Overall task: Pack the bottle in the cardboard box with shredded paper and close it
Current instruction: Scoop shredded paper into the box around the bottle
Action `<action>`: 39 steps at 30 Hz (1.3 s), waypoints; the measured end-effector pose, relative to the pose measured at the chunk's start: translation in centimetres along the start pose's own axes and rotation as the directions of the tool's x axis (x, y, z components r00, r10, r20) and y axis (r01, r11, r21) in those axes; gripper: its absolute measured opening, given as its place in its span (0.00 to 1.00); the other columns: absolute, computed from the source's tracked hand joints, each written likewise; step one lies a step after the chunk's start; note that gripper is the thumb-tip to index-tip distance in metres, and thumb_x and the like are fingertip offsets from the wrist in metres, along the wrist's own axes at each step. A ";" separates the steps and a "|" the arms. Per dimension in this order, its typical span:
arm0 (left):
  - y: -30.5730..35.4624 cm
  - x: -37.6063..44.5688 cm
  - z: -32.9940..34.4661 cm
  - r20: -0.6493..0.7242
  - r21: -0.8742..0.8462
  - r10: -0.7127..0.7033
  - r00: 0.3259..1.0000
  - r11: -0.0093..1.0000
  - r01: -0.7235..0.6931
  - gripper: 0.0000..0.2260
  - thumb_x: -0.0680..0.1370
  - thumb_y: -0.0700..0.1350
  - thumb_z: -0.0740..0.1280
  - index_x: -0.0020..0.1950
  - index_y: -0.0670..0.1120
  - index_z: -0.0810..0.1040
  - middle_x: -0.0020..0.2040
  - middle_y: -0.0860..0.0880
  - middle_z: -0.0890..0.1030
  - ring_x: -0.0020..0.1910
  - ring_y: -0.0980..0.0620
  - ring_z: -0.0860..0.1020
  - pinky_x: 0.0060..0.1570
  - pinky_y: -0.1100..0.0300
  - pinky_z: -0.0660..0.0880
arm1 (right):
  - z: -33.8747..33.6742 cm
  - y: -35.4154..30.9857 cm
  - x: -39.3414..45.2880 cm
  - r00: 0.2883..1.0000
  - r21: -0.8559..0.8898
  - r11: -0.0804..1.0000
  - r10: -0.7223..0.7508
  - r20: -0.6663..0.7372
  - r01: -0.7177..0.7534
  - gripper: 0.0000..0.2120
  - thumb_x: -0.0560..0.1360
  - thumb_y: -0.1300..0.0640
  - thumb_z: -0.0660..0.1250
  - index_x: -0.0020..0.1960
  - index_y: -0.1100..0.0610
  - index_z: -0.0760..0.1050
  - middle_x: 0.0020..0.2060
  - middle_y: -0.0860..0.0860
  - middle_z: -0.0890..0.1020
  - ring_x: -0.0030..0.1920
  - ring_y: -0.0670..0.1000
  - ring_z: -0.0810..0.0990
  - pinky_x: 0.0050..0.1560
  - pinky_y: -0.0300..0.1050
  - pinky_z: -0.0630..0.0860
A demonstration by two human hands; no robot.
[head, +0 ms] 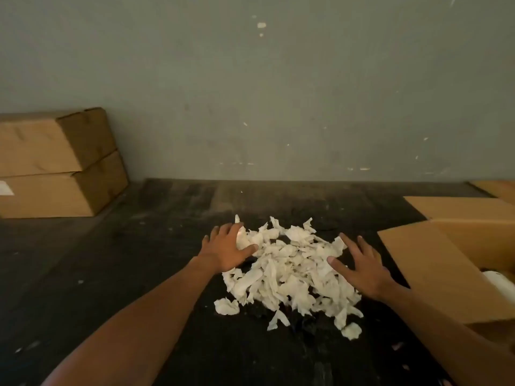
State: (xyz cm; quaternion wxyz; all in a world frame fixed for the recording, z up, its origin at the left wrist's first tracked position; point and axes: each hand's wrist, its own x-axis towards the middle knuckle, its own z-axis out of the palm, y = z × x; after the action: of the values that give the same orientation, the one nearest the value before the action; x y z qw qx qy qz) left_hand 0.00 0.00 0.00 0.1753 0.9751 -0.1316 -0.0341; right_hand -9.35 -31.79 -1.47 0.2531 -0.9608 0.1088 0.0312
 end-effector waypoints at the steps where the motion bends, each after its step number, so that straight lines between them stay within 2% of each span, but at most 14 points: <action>1: -0.5 0.1 0.5 0.013 0.014 -0.006 1.000 1.000 0.005 0.37 0.74 0.71 0.58 0.78 0.57 0.53 0.80 0.46 0.55 0.78 0.41 0.53 0.73 0.36 0.53 | 0.4 0.2 0.1 1.000 -0.035 0.999 -0.004 0.014 0.005 0.42 0.66 0.23 0.53 0.75 0.33 0.42 0.79 0.51 0.41 0.78 0.60 0.42 0.71 0.72 0.50; 5: -2.7 1.4 3.5 0.067 -0.010 -0.064 0.996 0.998 0.065 0.43 0.70 0.75 0.57 0.79 0.59 0.47 0.81 0.47 0.47 0.79 0.40 0.45 0.73 0.34 0.48 | 2.1 1.4 1.7 0.999 -0.114 0.993 -0.009 0.038 0.013 0.49 0.59 0.19 0.54 0.73 0.31 0.36 0.77 0.48 0.34 0.77 0.59 0.37 0.69 0.74 0.47; 10: -4.6 5.6 7.3 0.158 0.011 -0.072 0.985 0.997 0.071 0.58 0.53 0.85 0.52 0.77 0.62 0.37 0.80 0.50 0.38 0.78 0.40 0.40 0.72 0.31 0.46 | 4.1 2.4 7.3 0.986 -0.265 0.957 -0.077 0.150 0.115 0.56 0.53 0.16 0.57 0.69 0.29 0.26 0.73 0.48 0.25 0.75 0.60 0.30 0.69 0.76 0.44; 15: -5.5 10.1 11.1 0.271 0.130 0.025 0.962 0.990 -0.062 0.60 0.54 0.82 0.62 0.71 0.66 0.24 0.75 0.52 0.24 0.74 0.40 0.27 0.69 0.31 0.37 | 6.8 3.3 14.4 0.919 -0.425 0.833 -0.224 0.326 0.354 0.62 0.51 0.16 0.59 0.68 0.32 0.23 0.69 0.49 0.18 0.70 0.61 0.21 0.65 0.79 0.37; 18: -5.4 12.6 13.4 0.353 0.175 0.050 0.934 0.977 -0.119 0.62 0.53 0.81 0.63 0.69 0.66 0.22 0.73 0.52 0.21 0.70 0.40 0.23 0.67 0.32 0.33 | 8.8 3.8 18.1 0.858 -0.429 0.776 -0.270 0.438 0.463 0.61 0.52 0.18 0.62 0.68 0.31 0.23 0.69 0.49 0.19 0.70 0.61 0.21 0.64 0.79 0.36; 22: -5.5 14.5 16.2 0.484 0.226 0.059 0.873 0.956 -0.190 0.60 0.60 0.79 0.64 0.78 0.56 0.33 0.78 0.48 0.31 0.74 0.40 0.28 0.73 0.35 0.36 | 12.3 4.8 20.6 0.793 -0.370 0.757 -0.307 0.527 0.539 0.56 0.58 0.23 0.65 0.73 0.31 0.33 0.70 0.46 0.21 0.71 0.60 0.22 0.66 0.78 0.36; 24: -5.7 14.8 17.4 0.457 0.260 0.073 0.886 0.942 -0.211 0.56 0.63 0.76 0.65 0.79 0.52 0.40 0.80 0.48 0.36 0.77 0.40 0.33 0.74 0.38 0.39 | 13.6 5.2 20.8 0.800 -0.362 0.771 -0.301 0.518 0.524 0.52 0.60 0.22 0.63 0.76 0.36 0.42 0.71 0.45 0.23 0.73 0.59 0.25 0.70 0.76 0.41; 27: -6.0 14.3 18.9 0.321 0.284 0.112 0.940 0.936 -0.208 0.52 0.63 0.74 0.64 0.79 0.54 0.45 0.79 0.46 0.48 0.77 0.39 0.45 0.74 0.39 0.47 | 14.4 5.3 20.4 0.850 -0.338 0.819 -0.304 0.430 0.464 0.52 0.61 0.20 0.56 0.78 0.40 0.43 0.78 0.47 0.41 0.77 0.59 0.36 0.73 0.69 0.47; 29: -6.1 13.6 19.6 0.241 0.264 0.119 0.963 0.947 -0.183 0.49 0.62 0.74 0.59 0.79 0.57 0.49 0.77 0.46 0.56 0.75 0.38 0.53 0.73 0.40 0.51 | 14.8 5.1 20.1 0.881 -0.361 0.823 -0.314 0.354 0.438 0.50 0.61 0.21 0.50 0.77 0.44 0.53 0.77 0.53 0.57 0.76 0.61 0.46 0.72 0.66 0.53; 31: -6.0 13.2 20.0 0.185 0.260 0.130 0.974 0.949 -0.176 0.45 0.63 0.73 0.56 0.77 0.56 0.58 0.73 0.45 0.64 0.71 0.36 0.61 0.70 0.39 0.59 | 15.0 4.9 19.9 0.892 -0.423 0.795 -0.319 0.320 0.436 0.43 0.65 0.27 0.50 0.70 0.52 0.70 0.69 0.56 0.71 0.73 0.63 0.56 0.68 0.64 0.60; 33: -6.2 13.0 20.4 0.112 0.273 0.194 0.974 0.937 -0.218 0.38 0.65 0.71 0.58 0.70 0.53 0.68 0.64 0.43 0.73 0.62 0.36 0.71 0.60 0.39 0.70 | 15.6 4.7 19.5 0.894 -0.464 0.766 -0.344 0.288 0.444 0.31 0.69 0.33 0.60 0.54 0.59 0.82 0.56 0.58 0.80 0.67 0.64 0.66 0.63 0.62 0.68; 36: -6.5 12.8 21.0 0.032 0.245 0.229 0.973 0.942 -0.230 0.31 0.66 0.65 0.64 0.62 0.48 0.77 0.52 0.44 0.79 0.49 0.41 0.77 0.48 0.46 0.79 | 16.4 4.7 18.9 0.897 -0.486 0.755 -0.347 0.274 0.441 0.22 0.56 0.42 0.80 0.32 0.61 0.82 0.34 0.59 0.81 0.48 0.66 0.80 0.37 0.60 0.81; 37: -6.3 12.8 21.1 0.026 0.226 0.222 0.975 0.948 -0.222 0.29 0.66 0.62 0.69 0.62 0.47 0.78 0.52 0.44 0.79 0.48 0.42 0.78 0.45 0.49 0.80 | 16.9 5.1 18.9 0.902 -0.458 0.778 -0.344 0.262 0.430 0.22 0.52 0.43 0.83 0.28 0.60 0.80 0.29 0.58 0.79 0.41 0.64 0.81 0.29 0.57 0.80; 39: -5.9 12.8 21.0 0.024 0.171 0.188 0.982 0.967 -0.189 0.27 0.66 0.56 0.75 0.61 0.45 0.79 0.54 0.44 0.79 0.48 0.43 0.80 0.42 0.51 0.80 | 17.2 5.0 18.9 0.902 -0.426 0.796 -0.366 0.228 0.431 0.21 0.49 0.46 0.84 0.27 0.59 0.79 0.27 0.56 0.78 0.33 0.59 0.80 0.24 0.52 0.78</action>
State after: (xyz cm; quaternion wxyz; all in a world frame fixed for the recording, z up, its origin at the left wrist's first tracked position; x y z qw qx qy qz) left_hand 11.44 -5.10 -22.02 0.0923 0.9695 -0.2270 -0.0095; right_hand 7.89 -31.16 -21.01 0.0223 -0.9898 -0.1241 0.0666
